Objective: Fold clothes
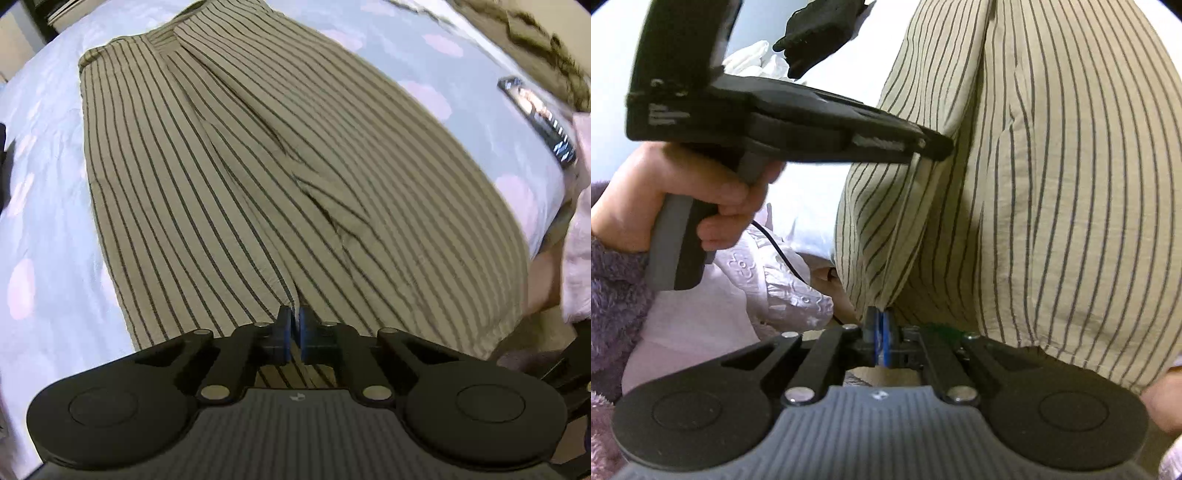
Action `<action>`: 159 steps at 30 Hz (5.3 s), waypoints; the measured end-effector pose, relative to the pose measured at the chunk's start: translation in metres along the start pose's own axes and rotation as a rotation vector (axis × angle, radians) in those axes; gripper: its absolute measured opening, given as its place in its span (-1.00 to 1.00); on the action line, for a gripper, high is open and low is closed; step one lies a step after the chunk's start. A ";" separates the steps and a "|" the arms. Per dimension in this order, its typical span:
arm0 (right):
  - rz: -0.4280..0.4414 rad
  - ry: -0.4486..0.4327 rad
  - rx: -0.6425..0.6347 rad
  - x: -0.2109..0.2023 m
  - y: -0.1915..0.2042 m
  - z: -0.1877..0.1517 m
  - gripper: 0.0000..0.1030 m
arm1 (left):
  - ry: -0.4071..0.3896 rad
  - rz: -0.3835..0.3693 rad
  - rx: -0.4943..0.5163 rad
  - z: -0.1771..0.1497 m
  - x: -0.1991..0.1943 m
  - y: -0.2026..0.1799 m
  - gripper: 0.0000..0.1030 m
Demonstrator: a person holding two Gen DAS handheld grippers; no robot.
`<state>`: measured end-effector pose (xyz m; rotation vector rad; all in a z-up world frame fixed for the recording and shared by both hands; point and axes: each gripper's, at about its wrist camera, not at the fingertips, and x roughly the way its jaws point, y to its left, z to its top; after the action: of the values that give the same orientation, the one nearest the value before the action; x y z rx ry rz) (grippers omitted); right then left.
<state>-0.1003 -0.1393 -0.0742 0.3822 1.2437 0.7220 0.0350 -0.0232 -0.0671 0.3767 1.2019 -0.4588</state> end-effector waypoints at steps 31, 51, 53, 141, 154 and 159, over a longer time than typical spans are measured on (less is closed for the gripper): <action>-0.169 -0.006 -0.001 -0.008 -0.025 0.005 -0.58 | -0.148 -0.119 -0.045 -0.005 -0.024 0.016 -0.53; -0.425 -0.060 0.005 -0.081 -0.105 0.030 -0.27 | -0.068 -0.071 -0.283 -0.085 -0.026 0.088 -0.05; -0.417 -0.054 0.008 -0.076 -0.112 0.028 -0.24 | -0.042 -0.088 -0.276 -0.092 -0.022 0.085 -0.05; -0.193 -0.381 0.183 -0.069 -0.194 0.316 -0.92 | -0.369 -0.282 -0.487 0.095 -0.007 0.258 -0.99; -0.365 -0.324 0.228 -0.023 -0.209 0.333 -0.91 | -0.262 -0.151 -0.509 0.122 0.055 0.254 -0.99; -0.364 -0.331 0.230 -0.026 -0.206 0.334 -0.91 | -0.225 -0.103 -0.510 0.125 0.062 0.245 -0.98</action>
<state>0.2713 -0.2677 -0.0851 0.4293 1.0430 0.1941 0.2822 0.1123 -0.0773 -0.1713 1.0751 -0.2598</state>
